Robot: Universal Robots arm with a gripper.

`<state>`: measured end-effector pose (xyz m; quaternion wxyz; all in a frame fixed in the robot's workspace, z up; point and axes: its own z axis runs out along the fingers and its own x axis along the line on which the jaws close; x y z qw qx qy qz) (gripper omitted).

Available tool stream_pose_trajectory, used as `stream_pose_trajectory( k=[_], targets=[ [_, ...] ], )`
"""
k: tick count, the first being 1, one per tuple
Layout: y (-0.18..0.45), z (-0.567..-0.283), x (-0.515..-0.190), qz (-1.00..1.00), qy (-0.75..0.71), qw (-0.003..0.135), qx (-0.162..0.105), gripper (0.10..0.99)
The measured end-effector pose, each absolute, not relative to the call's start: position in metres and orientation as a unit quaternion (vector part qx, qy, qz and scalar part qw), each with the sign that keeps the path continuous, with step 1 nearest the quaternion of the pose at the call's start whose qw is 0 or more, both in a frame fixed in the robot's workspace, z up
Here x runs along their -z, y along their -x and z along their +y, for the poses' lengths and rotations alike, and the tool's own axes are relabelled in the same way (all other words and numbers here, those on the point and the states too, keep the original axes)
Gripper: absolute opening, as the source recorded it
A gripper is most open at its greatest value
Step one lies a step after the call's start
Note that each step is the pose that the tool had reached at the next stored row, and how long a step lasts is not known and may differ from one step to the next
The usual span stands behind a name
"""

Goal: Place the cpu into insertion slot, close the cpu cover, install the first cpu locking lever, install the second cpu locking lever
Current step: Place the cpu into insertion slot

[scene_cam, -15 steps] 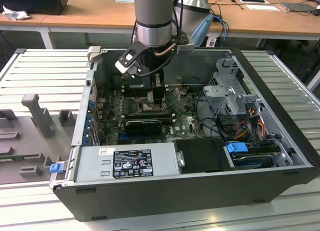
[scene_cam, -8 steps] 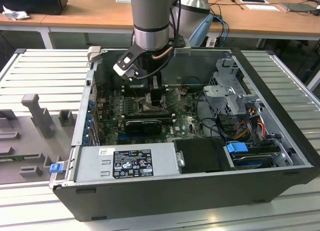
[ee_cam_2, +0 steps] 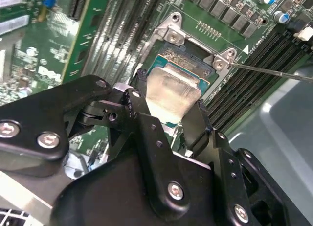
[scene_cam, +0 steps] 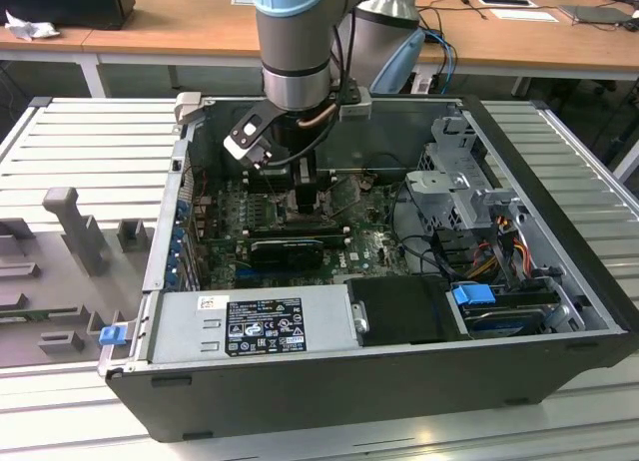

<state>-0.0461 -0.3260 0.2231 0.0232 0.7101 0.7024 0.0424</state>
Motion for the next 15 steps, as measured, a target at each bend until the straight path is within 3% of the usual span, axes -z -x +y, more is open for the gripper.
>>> stream_pose_trajectory(
  k=[15],
  targets=[
    [0.047,-0.322,-0.206,0.701,-0.711,0.023,-0.042,0.529]
  ],
)
